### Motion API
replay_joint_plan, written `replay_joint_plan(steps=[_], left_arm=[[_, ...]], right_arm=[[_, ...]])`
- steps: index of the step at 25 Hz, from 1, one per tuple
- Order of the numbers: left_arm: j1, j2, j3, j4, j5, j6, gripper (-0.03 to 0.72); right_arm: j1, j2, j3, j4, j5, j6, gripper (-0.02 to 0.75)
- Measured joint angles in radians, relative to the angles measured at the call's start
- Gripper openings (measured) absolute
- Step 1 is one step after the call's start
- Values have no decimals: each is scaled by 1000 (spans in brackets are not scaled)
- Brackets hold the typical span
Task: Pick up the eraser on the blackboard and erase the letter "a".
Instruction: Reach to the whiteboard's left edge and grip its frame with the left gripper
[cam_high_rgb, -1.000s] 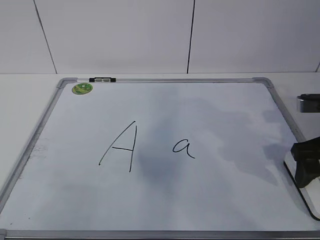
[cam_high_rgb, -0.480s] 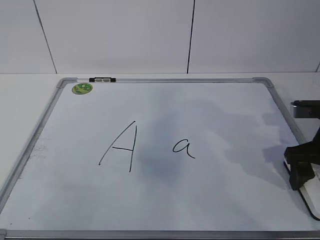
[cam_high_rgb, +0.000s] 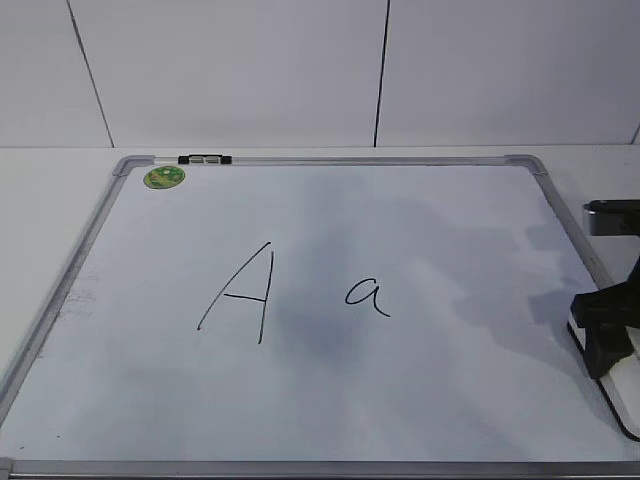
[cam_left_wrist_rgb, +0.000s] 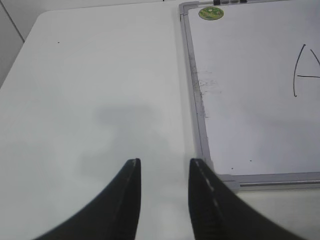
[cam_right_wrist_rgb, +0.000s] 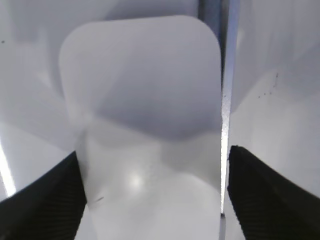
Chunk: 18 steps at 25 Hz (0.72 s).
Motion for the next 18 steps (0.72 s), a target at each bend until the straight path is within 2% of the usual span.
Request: replay_joint_plan(steps=[8, 18], left_arm=[[0, 0, 0, 0, 0, 0, 244], [0, 0, 0, 0, 0, 0, 244]], right_arm=[[0, 0, 0, 2, 0, 0, 551], [0, 0, 0, 2, 0, 0, 538]])
